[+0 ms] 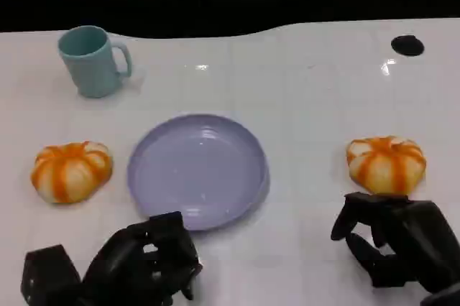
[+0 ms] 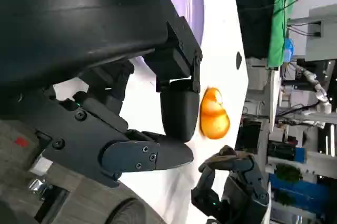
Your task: Grasp the bread from the table and place it into the plate.
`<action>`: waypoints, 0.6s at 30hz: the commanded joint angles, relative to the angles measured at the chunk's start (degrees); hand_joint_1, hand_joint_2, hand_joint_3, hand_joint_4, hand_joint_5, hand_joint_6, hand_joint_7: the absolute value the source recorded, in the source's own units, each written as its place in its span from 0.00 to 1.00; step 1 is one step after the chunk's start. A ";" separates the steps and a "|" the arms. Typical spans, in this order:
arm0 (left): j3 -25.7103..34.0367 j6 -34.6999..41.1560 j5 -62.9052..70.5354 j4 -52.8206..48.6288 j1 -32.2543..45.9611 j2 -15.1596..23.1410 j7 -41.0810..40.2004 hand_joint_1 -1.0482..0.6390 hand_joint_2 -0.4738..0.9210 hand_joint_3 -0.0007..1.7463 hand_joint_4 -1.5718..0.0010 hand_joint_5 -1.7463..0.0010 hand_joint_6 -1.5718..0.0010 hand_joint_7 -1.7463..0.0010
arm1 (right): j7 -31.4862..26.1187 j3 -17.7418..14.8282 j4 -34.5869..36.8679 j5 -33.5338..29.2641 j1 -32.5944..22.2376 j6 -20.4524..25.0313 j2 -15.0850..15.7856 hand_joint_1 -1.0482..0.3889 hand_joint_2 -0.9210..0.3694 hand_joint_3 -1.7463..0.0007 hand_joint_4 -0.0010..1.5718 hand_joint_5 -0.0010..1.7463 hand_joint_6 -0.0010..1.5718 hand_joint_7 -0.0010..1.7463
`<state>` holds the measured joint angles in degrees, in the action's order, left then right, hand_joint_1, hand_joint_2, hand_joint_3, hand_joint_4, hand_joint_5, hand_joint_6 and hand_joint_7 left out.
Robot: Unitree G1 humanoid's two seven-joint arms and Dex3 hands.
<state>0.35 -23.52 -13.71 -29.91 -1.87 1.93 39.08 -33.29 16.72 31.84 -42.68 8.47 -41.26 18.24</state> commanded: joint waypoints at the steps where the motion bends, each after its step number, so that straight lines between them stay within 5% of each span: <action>1: 0.37 -0.27 -0.19 0.25 -0.03 0.89 -0.19 0.30 0.85 0.32 0.49 0.00 0.51 0.20 | 0.23 -0.20 -0.23 1.09 -0.34 -0.21 0.97 0.58 0.43 0.29 0.57 1.00 0.53 0.80; 18: 0.48 -0.39 -0.49 -0.30 -0.29 0.74 0.07 0.30 0.85 0.31 0.49 0.00 0.51 0.20 | 0.57 -0.24 -0.16 1.32 -0.35 -0.06 0.87 0.58 0.44 0.28 0.58 1.00 0.53 0.82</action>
<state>0.36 -23.70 -13.71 -29.93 -1.88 1.92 39.08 -32.91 16.72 31.84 -42.50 8.46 -41.16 18.23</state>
